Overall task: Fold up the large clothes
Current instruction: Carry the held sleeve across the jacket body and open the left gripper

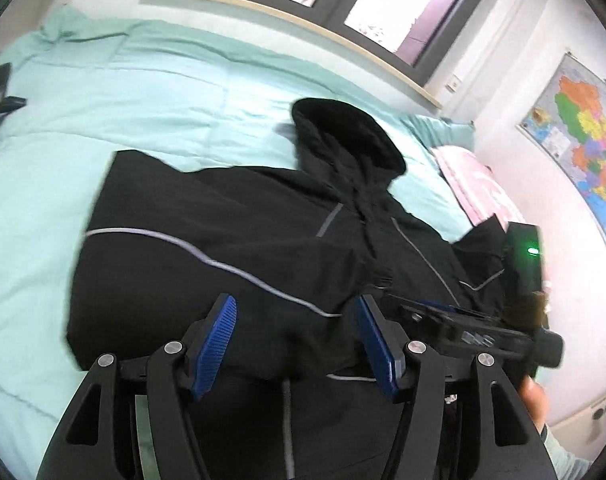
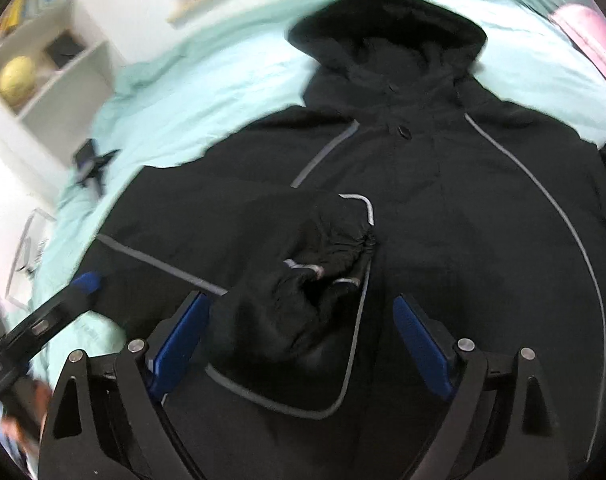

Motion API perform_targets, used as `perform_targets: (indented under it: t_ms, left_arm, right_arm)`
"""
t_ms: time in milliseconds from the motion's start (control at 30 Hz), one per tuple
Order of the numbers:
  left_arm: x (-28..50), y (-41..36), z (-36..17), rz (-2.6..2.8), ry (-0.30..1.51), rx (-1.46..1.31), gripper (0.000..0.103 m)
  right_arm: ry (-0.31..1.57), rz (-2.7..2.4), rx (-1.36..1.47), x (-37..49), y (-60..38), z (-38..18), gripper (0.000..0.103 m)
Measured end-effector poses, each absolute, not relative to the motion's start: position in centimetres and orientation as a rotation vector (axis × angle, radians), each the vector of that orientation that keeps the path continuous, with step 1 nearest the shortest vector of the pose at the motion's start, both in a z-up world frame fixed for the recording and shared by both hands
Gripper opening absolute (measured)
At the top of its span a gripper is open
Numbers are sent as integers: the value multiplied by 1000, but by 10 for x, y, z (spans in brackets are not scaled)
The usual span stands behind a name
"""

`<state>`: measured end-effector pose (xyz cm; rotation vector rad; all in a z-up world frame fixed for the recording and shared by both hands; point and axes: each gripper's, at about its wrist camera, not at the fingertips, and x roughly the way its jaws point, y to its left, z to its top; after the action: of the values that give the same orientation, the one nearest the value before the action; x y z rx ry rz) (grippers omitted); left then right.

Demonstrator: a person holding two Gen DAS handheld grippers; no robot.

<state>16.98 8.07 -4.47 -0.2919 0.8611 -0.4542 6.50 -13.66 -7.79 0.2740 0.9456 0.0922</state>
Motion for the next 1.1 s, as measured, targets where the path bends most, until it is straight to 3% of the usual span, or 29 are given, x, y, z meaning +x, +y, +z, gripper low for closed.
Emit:
perform_targets:
  t_ms: [33,133,167,367,567,667,833,967,1100]
  left_arm:
    - [169,86,-44,-437,862,-289,64]
    - [170,93,-42,-382,841,-274,64]
    - [171,94,-41,-368,835,-272,64]
    - [183,86,-22,-327,793,-222,63]
    - [202,27,-31,-402,835,-151,63]
    - [213,-5,-55,-434,902,-115,64]
    - [226,-43,-118,-422,1031,-37,63]
    - [230,-46,-127,-412,1055,-33,63]
    - [229,-36,-118,-430,1058,-79,64]
  right_arm:
    - [968,103,299,72,-136,-83,60]
    - [1004,151,334,82,-136,-91,36]
    - [987,151,328,79,-138,-89,33]
    - [827,96,256,53,-176,-30,32]
    - [696,-96,41,28,-242,23,32]
    - [715,-180,18,28,-283,15,32]
    - [876,-214,77,42,-335,-53,32]
    - [950,-215,141,43,-357,-97,34]
    - [920,-209,180,26,-359,-78,46]
